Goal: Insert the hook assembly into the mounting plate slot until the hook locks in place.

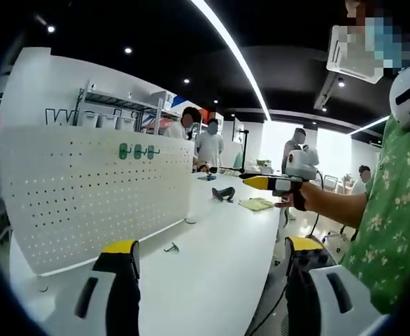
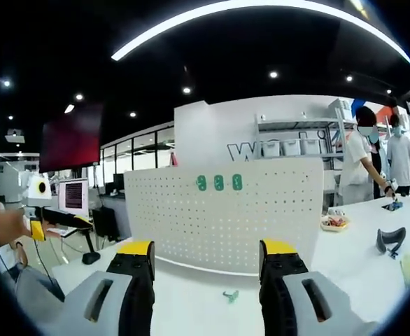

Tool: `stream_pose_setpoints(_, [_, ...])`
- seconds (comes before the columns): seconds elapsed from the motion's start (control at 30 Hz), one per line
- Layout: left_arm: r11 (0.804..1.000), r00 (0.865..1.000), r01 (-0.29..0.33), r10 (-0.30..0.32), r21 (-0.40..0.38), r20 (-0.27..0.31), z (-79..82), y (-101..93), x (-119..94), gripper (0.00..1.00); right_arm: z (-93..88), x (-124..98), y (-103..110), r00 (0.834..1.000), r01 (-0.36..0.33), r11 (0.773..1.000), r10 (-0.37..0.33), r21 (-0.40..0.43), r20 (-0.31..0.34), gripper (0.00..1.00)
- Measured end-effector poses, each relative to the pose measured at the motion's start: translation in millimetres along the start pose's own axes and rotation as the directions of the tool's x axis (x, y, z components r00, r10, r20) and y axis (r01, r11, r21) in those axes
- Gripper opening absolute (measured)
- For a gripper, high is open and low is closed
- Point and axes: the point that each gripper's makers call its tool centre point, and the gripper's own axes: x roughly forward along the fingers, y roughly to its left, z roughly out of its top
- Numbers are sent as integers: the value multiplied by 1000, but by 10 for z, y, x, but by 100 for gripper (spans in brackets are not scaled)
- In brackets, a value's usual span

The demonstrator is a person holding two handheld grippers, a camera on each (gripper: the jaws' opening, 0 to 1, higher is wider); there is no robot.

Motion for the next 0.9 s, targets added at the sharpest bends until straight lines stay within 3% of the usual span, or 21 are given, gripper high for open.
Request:
stream_pose_setpoints(0.3, [1000,1000,-14,14,-4,-27,-134,3,109,88,-447,21,-95,996,21,999,-16,46,-91,58])
stream_pose_setpoints(0.67, [999,999,-31,30,-24,-35,-221,181,159,87,-821,330,-281,981,44,998,-35,44,-192,54])
stream_pose_setpoints(0.9, [999,999,-25,24,-36,-27,-230,267,205,87,-1082,645,-420,962,57,998,-57,-4,-269,45])
